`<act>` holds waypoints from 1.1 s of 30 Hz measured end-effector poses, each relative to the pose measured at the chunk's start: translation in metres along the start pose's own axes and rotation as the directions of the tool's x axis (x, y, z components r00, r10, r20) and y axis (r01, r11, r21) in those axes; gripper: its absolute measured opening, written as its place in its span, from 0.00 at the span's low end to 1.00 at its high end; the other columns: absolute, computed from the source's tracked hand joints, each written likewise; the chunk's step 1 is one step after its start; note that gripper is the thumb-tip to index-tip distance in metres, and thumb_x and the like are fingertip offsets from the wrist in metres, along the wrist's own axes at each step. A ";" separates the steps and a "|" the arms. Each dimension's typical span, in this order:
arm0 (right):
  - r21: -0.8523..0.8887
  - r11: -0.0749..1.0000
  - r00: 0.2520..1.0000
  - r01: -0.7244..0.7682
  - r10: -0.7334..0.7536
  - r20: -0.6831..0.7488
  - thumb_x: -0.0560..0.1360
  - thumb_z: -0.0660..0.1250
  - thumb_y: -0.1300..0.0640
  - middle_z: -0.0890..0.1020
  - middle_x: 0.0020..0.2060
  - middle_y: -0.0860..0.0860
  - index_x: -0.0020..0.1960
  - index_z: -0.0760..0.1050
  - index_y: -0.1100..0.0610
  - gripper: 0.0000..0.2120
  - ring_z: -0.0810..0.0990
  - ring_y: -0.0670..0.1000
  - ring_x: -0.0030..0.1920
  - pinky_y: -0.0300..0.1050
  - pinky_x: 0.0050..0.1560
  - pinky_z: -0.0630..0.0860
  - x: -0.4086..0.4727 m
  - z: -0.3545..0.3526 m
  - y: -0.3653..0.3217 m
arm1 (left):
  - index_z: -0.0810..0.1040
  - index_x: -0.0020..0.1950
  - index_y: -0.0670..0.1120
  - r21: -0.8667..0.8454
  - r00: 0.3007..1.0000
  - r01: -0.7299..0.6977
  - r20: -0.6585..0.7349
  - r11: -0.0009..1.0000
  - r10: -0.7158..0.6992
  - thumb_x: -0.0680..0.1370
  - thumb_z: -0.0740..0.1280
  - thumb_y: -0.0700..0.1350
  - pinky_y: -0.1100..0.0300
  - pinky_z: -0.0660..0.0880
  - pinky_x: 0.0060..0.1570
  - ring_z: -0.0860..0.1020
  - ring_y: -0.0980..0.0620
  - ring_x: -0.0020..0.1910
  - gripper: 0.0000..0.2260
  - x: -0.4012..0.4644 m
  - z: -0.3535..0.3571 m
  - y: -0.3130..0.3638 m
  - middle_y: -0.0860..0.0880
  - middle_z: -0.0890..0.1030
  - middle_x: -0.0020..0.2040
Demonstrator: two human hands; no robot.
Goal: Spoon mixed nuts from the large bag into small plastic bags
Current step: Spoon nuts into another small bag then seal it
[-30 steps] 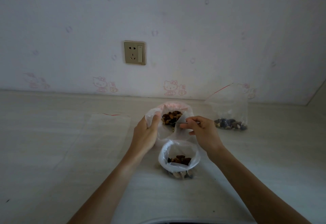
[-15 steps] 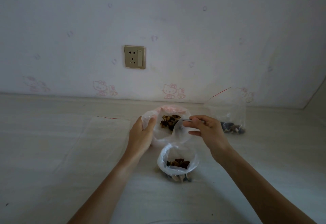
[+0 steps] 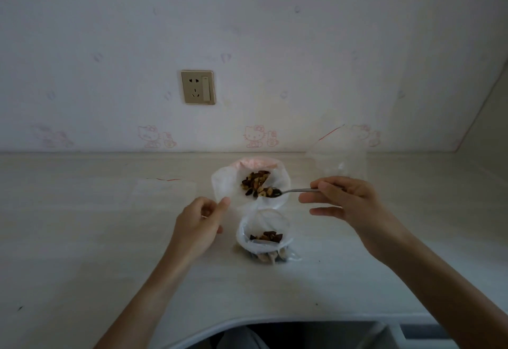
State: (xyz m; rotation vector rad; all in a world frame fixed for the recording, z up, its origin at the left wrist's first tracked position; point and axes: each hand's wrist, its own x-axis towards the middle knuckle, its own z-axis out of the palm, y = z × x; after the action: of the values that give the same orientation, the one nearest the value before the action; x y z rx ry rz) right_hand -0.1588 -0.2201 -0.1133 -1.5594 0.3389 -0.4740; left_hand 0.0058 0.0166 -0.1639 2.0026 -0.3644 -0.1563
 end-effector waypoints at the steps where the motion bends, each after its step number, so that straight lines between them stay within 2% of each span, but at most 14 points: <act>1: 0.012 1.000 1.000 -0.017 0.017 0.010 0.84 0.63 0.61 0.88 0.48 0.60 0.56 0.81 0.64 0.10 0.88 0.56 0.52 0.51 0.51 0.85 -0.006 -0.003 0.000 | 0.80 0.44 0.47 0.010 0.999 -0.033 0.041 0.999 0.033 0.80 0.66 0.62 0.63 0.72 0.36 0.81 0.59 0.32 0.19 -0.007 0.001 0.002 0.50 0.85 0.35; 4: 0.036 0.997 0.997 -0.062 0.061 0.038 0.84 0.62 0.61 0.88 0.48 0.62 0.57 0.80 0.66 0.11 0.87 0.59 0.52 0.49 0.49 0.86 -0.021 -0.010 -0.001 | 0.81 0.39 0.47 0.029 0.987 -0.096 0.134 0.995 0.091 0.81 0.64 0.62 0.69 0.71 0.35 0.82 0.58 0.33 0.21 -0.023 0.006 0.007 0.51 0.84 0.34; 7: 0.006 0.995 0.993 -0.095 0.094 0.069 0.84 0.61 0.62 0.88 0.47 0.61 0.56 0.81 0.66 0.11 0.87 0.58 0.52 0.48 0.50 0.85 -0.029 -0.009 -0.002 | 0.83 0.40 0.48 0.013 0.980 -0.114 0.168 0.993 0.110 0.81 0.66 0.61 0.63 0.74 0.39 0.82 0.56 0.34 0.19 -0.030 0.008 0.015 0.52 0.84 0.34; 10: -0.093 0.992 0.990 -0.089 0.098 0.098 0.84 0.61 0.62 0.88 0.45 0.58 0.54 0.81 0.64 0.11 0.88 0.55 0.51 0.48 0.54 0.85 -0.031 0.001 -0.002 | 0.85 0.42 0.50 -0.024 0.978 -0.113 0.173 0.993 0.115 0.80 0.69 0.58 0.60 0.76 0.39 0.79 0.62 0.31 0.15 -0.032 0.009 0.023 0.58 0.82 0.32; 13: -0.298 0.955 0.988 0.011 0.035 0.148 0.84 0.62 0.60 0.89 0.44 0.50 0.53 0.82 0.59 0.09 0.87 0.49 0.48 0.43 0.54 0.84 -0.031 0.012 -0.005 | 0.87 0.45 0.52 -0.053 0.974 -0.117 0.190 0.992 0.125 0.78 0.73 0.56 0.59 0.77 0.38 0.79 0.61 0.32 0.09 -0.033 0.009 0.029 0.56 0.85 0.36; 16: -0.568 0.777 0.951 0.273 -0.129 0.280 0.84 0.63 0.56 0.88 0.46 0.43 0.55 0.82 0.53 0.08 0.82 0.40 0.36 0.36 0.43 0.80 -0.037 0.020 -0.009 | 0.87 0.46 0.51 -0.101 0.974 -0.107 0.189 0.989 0.125 0.76 0.76 0.51 0.62 0.77 0.33 0.81 0.57 0.31 0.05 -0.032 0.009 0.034 0.51 0.86 0.40; 17: -0.605 0.706 0.920 0.368 -0.186 0.344 0.84 0.63 0.55 0.88 0.47 0.43 0.57 0.82 0.52 0.09 0.82 0.39 0.36 0.34 0.42 0.78 -0.039 0.022 -0.010 | 0.87 0.46 0.50 -0.123 0.973 -0.104 0.193 0.987 0.127 0.76 0.76 0.50 0.62 0.77 0.32 0.82 0.54 0.32 0.04 -0.032 0.009 0.036 0.50 0.86 0.40; 20: -0.638 0.500 0.805 0.585 -0.269 0.528 0.85 0.61 0.53 0.87 0.52 0.48 0.62 0.81 0.53 0.12 0.85 0.46 0.46 0.43 0.48 0.80 -0.046 0.025 -0.008 | 0.87 0.46 0.50 -0.165 0.970 -0.104 0.199 0.981 0.136 0.77 0.76 0.48 0.59 0.80 0.33 0.85 0.46 0.35 0.03 -0.032 0.009 0.038 0.49 0.85 0.39; 23: -0.650 0.262 0.700 0.713 -0.321 0.638 0.85 0.62 0.57 0.86 0.53 0.53 0.65 0.80 0.57 0.12 0.85 0.53 0.48 0.51 0.49 0.82 -0.051 0.024 -0.002 | 0.87 0.45 0.51 -0.145 0.975 -0.127 0.163 0.981 0.150 0.78 0.75 0.47 0.59 0.79 0.30 0.83 0.49 0.31 0.02 -0.031 0.007 0.034 0.50 0.85 0.37; 25: -0.654 0.218 0.684 0.725 -0.337 0.647 0.84 0.65 0.60 0.86 0.52 0.54 0.66 0.80 0.58 0.12 0.85 0.54 0.48 0.52 0.47 0.83 -0.052 0.021 -0.001 | 0.87 0.45 0.52 -0.098 0.978 -0.144 0.135 0.985 0.157 0.78 0.75 0.47 0.60 0.78 0.28 0.83 0.52 0.31 0.03 -0.030 0.004 0.031 0.52 0.84 0.38; 27: -0.648 0.211 0.671 0.732 -0.384 0.633 0.84 0.65 0.60 0.86 0.53 0.54 0.66 0.80 0.58 0.12 0.86 0.53 0.50 0.51 0.48 0.83 -0.051 0.017 -0.001 | 0.86 0.44 0.52 -0.058 0.981 -0.148 0.120 0.987 0.154 0.77 0.75 0.48 0.58 0.80 0.28 0.84 0.50 0.33 0.03 -0.028 0.001 0.027 0.51 0.85 0.39; 29: -0.630 0.249 0.664 0.736 -0.450 0.598 0.85 0.63 0.55 0.86 0.54 0.52 0.64 0.80 0.58 0.13 0.86 0.51 0.51 0.50 0.49 0.83 -0.049 0.014 -0.002 | 0.86 0.45 0.51 -0.032 0.982 -0.151 0.113 0.988 0.153 0.77 0.75 0.49 0.55 0.81 0.29 0.85 0.47 0.35 0.03 -0.027 0.000 0.025 0.49 0.85 0.40; 31: -0.588 0.439 0.732 0.679 -0.456 0.506 0.85 0.60 0.51 0.86 0.55 0.45 0.63 0.81 0.55 0.15 0.86 0.49 0.51 0.50 0.50 0.83 -0.046 0.011 -0.002 | 0.86 0.45 0.51 -0.018 0.981 -0.156 0.113 0.988 0.157 0.77 0.76 0.50 0.52 0.82 0.30 0.84 0.45 0.35 0.04 -0.026 -0.001 0.025 0.49 0.85 0.39; 33: -0.517 0.639 0.820 0.570 -0.400 0.409 0.84 0.62 0.50 0.87 0.52 0.40 0.61 0.82 0.53 0.13 0.87 0.53 0.47 0.53 0.48 0.83 -0.040 0.007 0.000 | 0.86 0.44 0.51 -0.018 0.982 -0.156 0.106 0.988 0.157 0.77 0.75 0.52 0.50 0.82 0.31 0.84 0.45 0.35 0.06 -0.026 -0.002 0.025 0.49 0.85 0.38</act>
State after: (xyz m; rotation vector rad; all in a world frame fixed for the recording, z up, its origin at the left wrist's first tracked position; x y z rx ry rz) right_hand -0.1896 -0.1941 -0.1169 -2.3679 -0.1847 -0.6039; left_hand -0.0228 0.0163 -0.1418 1.9519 -0.5871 -0.1658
